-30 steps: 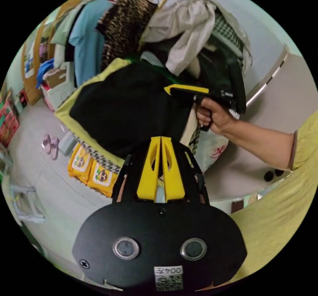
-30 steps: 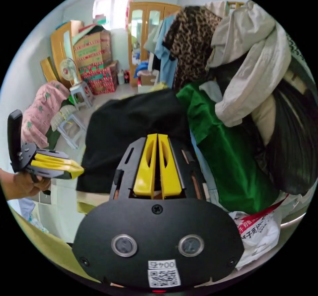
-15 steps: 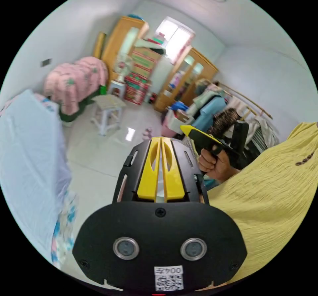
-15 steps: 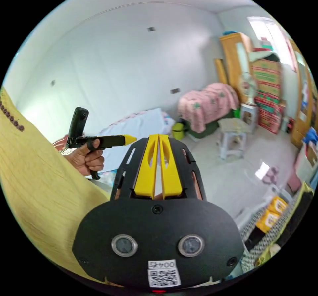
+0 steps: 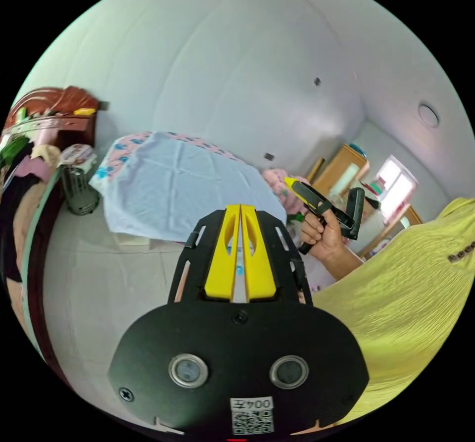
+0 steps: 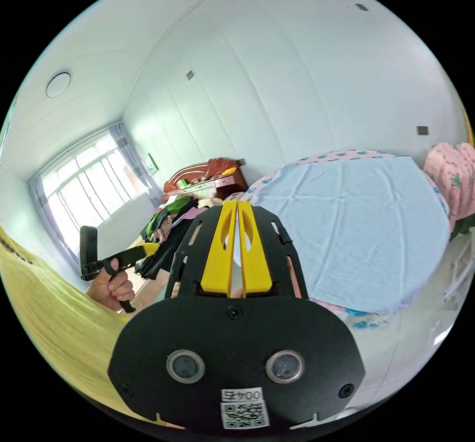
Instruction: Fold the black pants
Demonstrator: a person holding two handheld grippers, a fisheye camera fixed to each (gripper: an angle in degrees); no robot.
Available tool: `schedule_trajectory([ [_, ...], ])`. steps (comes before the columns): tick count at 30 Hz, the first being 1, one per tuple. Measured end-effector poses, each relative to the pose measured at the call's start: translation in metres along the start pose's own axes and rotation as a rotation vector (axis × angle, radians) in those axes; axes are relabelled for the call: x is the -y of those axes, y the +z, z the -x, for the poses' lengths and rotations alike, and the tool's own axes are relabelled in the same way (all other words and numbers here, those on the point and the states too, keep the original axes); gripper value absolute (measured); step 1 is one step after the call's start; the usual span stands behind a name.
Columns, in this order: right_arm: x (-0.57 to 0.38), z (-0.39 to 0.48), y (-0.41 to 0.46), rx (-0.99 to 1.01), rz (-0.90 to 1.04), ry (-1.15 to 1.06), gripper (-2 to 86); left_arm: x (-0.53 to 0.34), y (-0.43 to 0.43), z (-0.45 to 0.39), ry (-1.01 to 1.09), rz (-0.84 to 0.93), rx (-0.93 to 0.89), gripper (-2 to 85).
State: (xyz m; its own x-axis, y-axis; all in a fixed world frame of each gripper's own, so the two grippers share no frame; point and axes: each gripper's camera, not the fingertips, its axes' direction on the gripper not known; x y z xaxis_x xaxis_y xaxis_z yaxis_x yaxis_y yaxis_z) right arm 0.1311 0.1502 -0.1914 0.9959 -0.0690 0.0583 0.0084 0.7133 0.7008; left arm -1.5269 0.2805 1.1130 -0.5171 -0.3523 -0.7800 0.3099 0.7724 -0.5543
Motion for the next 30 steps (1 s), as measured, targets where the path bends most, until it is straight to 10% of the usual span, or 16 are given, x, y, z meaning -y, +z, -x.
schedule_trajectory([
  [14,-0.193,-0.091,0.335,0.108,0.136,-0.042,-0.7,0.206,-0.208,0.239,-0.281,-0.201,0.489,4.0],
  [30,-0.403,-0.299,0.613,-0.169,0.21,0.325,3.3,0.518,-0.315,0.513,-0.472,0.002,0.911,14.0],
])
